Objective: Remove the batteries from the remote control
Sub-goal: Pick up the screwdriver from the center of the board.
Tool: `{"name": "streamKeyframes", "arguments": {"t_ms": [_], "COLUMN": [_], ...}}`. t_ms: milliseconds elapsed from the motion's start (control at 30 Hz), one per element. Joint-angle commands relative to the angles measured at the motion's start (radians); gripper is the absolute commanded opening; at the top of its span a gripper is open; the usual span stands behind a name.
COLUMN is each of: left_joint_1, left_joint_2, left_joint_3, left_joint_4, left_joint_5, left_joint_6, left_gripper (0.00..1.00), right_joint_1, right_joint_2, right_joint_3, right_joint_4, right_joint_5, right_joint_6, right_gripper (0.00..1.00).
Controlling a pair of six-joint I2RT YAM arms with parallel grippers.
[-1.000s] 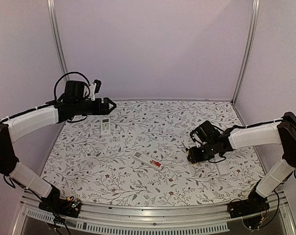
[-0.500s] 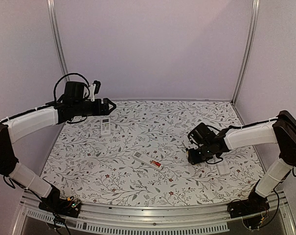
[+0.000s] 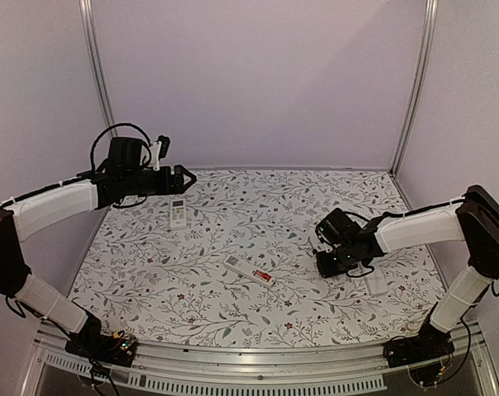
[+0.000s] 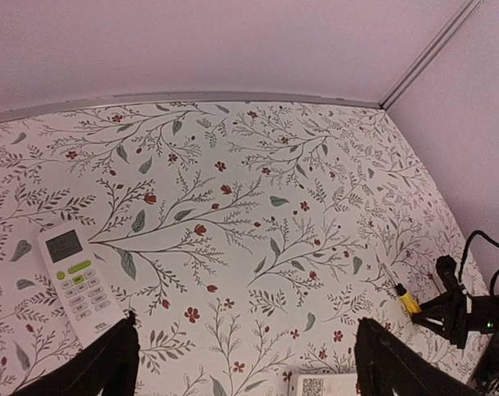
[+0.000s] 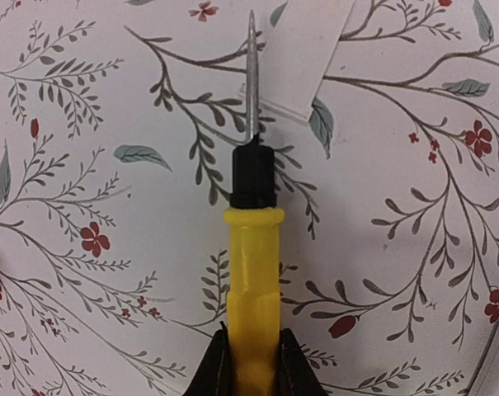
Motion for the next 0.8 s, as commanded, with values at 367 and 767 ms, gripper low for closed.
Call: {"name": "streamKeyframes", "arguments": {"t_ms": [367, 767], "left_joint_1": [-0.059, -0.176], "left_joint_2": [-0.034, 0.010], "left_joint_3": [-0.038, -0.037], "left_joint_4": [0.141, 0.215], "left_joint_5": [0.340, 0.657], "left_joint_6": [0.090, 0.105], "left_gripper": [0.90, 0.91], "right_joint_1": [0.002, 0.001], "right_joint_2": [-0.227, -0.213], "right_joint_3": [0.047, 0.197], "right_joint_4": [0.153, 0.310], "right_joint_5": [-0.319, -0.862], "right_joint_6": [-0.074, -0.119], "right_gripper": [0.05, 0.03]}}
